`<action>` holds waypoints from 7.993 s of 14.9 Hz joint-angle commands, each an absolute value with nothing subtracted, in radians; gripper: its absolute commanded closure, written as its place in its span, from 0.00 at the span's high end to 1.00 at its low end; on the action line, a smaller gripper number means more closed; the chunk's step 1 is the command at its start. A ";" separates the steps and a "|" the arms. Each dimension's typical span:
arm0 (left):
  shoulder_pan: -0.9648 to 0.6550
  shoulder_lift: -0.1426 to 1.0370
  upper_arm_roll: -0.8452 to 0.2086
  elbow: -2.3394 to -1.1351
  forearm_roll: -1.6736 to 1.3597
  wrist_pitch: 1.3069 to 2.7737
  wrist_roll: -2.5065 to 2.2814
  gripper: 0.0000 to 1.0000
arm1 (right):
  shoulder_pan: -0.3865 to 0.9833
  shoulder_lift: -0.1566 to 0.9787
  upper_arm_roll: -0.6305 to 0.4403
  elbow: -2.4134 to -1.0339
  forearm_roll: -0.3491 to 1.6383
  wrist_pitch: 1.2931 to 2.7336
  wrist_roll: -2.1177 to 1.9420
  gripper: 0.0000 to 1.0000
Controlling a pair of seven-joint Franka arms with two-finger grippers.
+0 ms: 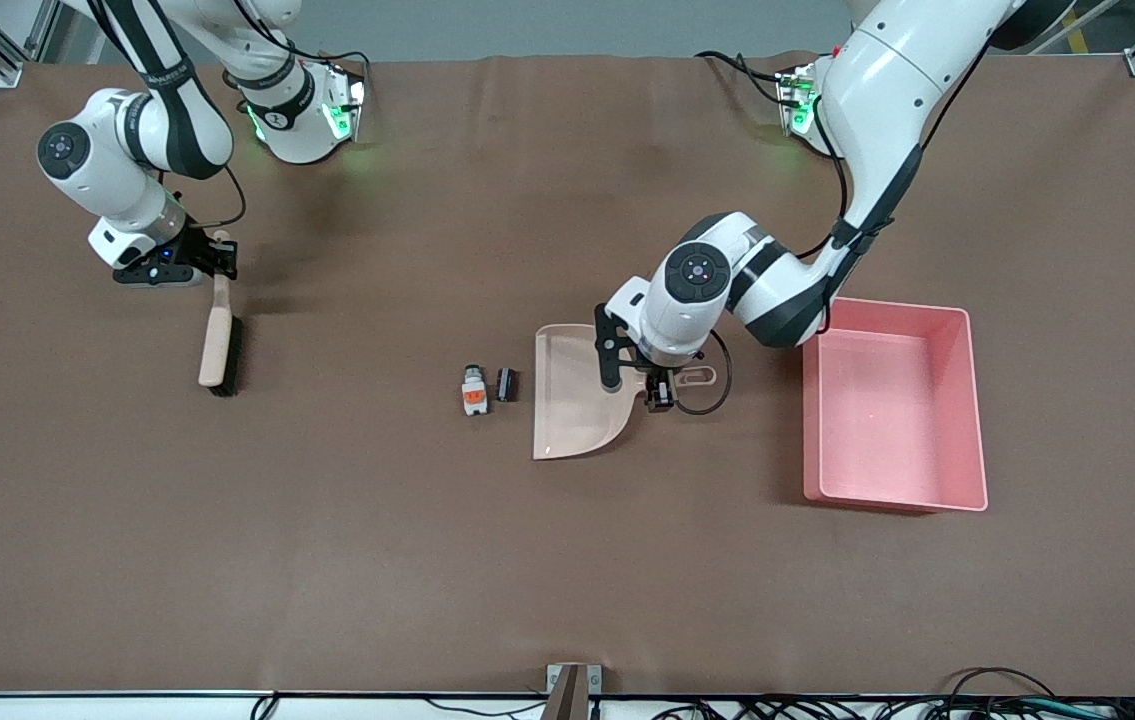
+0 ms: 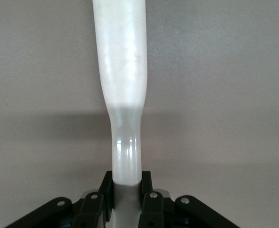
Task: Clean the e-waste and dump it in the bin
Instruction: 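Lift the brush with the right gripper and move it toward the switch, then sweep the switch and capacitor into the dustpan with the right gripper's brush, then draw the brush back with the right gripper away from the dustpan, then lift the dustpan with the left gripper and carry it over the pink bin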
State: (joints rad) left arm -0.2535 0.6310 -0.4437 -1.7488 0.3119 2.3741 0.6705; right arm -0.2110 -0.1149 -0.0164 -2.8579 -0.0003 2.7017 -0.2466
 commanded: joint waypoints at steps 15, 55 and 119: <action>-0.250 0.653 -0.448 -1.784 0.331 2.453 0.709 0.31 | 0.220 -0.100 -0.005 -2.677 0.278 2.591 0.153 0.00; -0.325 0.716 -0.440 -1.628 0.408 2.269 0.695 0.03 | 0.914 0.531 -0.003 -1.838 0.278 2.373 1.136 0.00; 0.922 0.540 -0.904 -1.572 0.371 1.921 1.567 0.00 | -0.132 -0.201 -0.012 -2.167 -0.017 1.822 0.083 1.00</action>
State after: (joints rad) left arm 0.9162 0.5781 -0.9326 -1.5458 0.3688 1.9304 1.5006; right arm -0.1142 -0.1962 -0.0286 -2.2959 -0.0063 1.9501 0.0744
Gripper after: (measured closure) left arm 0.661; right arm 0.000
